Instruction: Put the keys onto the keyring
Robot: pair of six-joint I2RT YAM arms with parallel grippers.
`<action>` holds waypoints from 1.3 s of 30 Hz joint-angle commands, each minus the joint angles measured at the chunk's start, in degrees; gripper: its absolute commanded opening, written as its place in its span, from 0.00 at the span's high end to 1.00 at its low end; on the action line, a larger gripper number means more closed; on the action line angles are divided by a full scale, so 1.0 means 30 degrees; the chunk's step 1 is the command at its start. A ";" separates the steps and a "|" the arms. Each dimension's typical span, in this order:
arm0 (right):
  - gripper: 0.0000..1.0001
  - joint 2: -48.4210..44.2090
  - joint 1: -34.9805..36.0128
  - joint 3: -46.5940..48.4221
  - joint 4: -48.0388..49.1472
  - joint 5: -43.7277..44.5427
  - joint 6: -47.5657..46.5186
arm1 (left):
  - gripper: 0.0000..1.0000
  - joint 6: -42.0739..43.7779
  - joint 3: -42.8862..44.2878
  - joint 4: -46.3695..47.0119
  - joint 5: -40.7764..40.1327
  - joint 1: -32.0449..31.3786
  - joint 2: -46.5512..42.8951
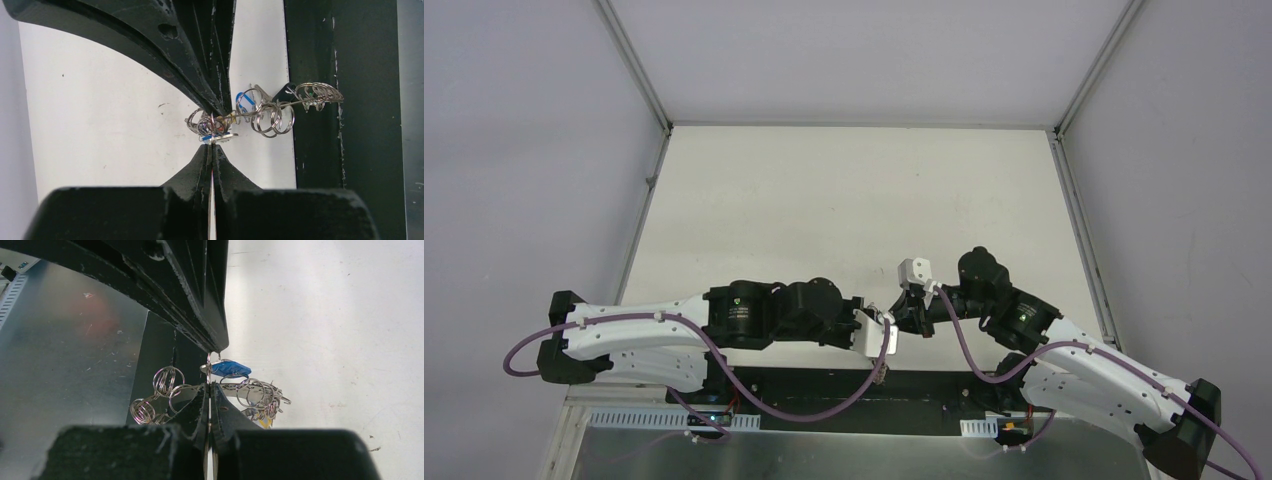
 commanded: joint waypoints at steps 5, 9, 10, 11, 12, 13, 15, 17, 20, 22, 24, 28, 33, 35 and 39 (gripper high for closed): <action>1.00 -0.0279 -0.0094 0.0560 0.1648 -0.0127 0.0210 | 1.00 -0.0244 0.0412 0.0009 -0.0679 -0.0659 -0.0327; 1.00 -0.0267 -0.0093 0.0562 0.1648 -0.0098 0.0212 | 1.00 -0.0428 0.0284 -0.0020 -0.0879 -0.0833 -0.0334; 1.00 -0.0274 -0.0091 0.0555 0.1648 -0.0098 0.0213 | 1.00 -0.0455 0.0262 -0.0048 -0.0928 -0.0865 -0.0347; 1.00 -0.0279 -0.0087 0.0546 0.1648 -0.0098 0.0213 | 1.00 -0.0492 0.0197 -0.0069 -0.0989 -0.0894 -0.0349; 1.00 -0.0279 -0.0083 0.0556 0.1637 -0.0098 0.0235 | 1.00 -0.0515 0.0130 -0.0072 -0.1029 -0.0935 -0.0335; 1.00 -0.0254 -0.0093 0.0547 0.1640 -0.0098 0.0238 | 1.00 -0.0518 0.0085 -0.0061 -0.1098 -0.0965 -0.0322; 1.00 -0.0250 -0.0087 0.0562 0.1647 -0.0099 0.0253 | 1.00 -0.0476 -0.0008 -0.0085 -0.1252 -0.1063 -0.0322; 1.00 -0.0264 -0.0094 0.0560 0.1677 -0.0098 0.0268 | 1.00 -0.0485 -0.0070 -0.0094 -0.1572 -0.1163 -0.0295; 1.00 -0.0323 -0.0092 0.0521 0.1783 -0.0018 0.0313 | 1.00 -0.0462 -0.0127 -0.0103 -0.1930 -0.1338 -0.0268; 1.00 -0.0336 -0.0091 0.0441 0.1927 0.0071 0.0435 | 1.00 -0.0431 -0.0184 -0.0116 -0.2095 -0.1430 -0.0266; 1.00 -0.0374 -0.0094 0.0391 0.2117 0.0152 0.0554 | 1.00 -0.0430 -0.0257 -0.0145 -0.2157 -0.1517 -0.0236; 1.00 -0.0451 -0.0093 0.0306 0.2234 0.0358 0.0691 | 1.00 -0.0456 -0.0373 -0.0218 -0.2329 -0.1692 -0.0256; 1.00 -0.0669 -0.0089 0.0207 0.2226 0.0813 0.0825 | 1.00 -0.0486 -0.0445 -0.0330 -0.2668 -0.1903 -0.0239; 1.00 -0.0756 -0.0089 0.0207 0.2234 0.0890 0.0821 | 1.00 -0.0532 -0.0434 -0.0432 -0.2788 -0.1962 -0.0185; 1.00 -0.0804 -0.0085 0.0178 0.2220 0.0982 0.0860 | 1.00 -0.0580 -0.0460 -0.0478 -0.2936 -0.2075 -0.0058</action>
